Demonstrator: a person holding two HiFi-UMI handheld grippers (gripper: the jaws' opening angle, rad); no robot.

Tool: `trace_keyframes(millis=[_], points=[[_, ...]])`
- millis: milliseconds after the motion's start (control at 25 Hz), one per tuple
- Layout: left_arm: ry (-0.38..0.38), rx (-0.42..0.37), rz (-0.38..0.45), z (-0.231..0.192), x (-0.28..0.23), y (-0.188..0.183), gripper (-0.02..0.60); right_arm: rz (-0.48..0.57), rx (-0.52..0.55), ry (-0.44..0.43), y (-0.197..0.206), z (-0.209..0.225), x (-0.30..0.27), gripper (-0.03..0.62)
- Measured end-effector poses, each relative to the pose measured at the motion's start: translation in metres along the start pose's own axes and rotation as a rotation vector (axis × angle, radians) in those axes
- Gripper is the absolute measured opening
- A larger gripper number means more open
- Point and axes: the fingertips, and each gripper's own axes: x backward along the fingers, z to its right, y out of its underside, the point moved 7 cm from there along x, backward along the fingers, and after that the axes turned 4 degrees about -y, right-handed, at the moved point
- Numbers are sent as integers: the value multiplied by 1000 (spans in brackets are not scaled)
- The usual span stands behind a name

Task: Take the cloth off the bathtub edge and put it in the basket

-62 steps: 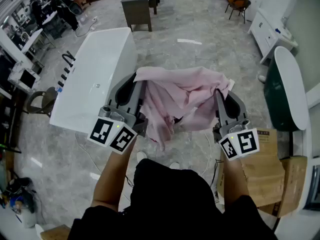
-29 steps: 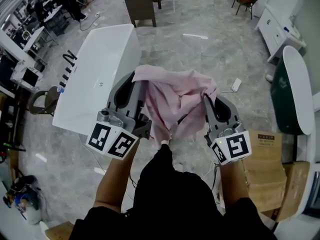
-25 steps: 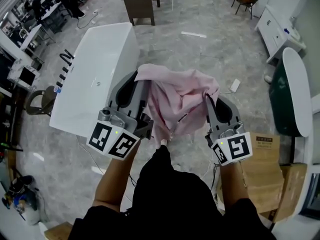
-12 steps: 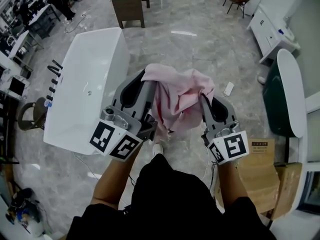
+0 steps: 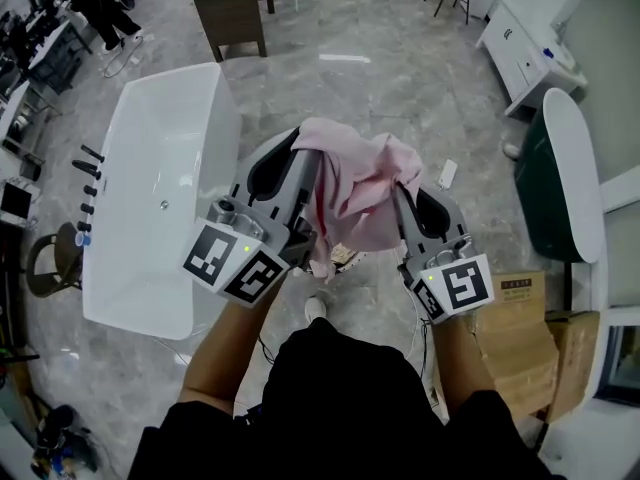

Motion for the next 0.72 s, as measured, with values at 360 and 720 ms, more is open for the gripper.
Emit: trace_keyframes(millis=[360,720], points=[[59,57,-11,-56,-35,7,35,-23,-18,46,5,8,-60,49],[46,71,-37,-75,-45,29,34,-46,-55,18,21,19,-77,49]])
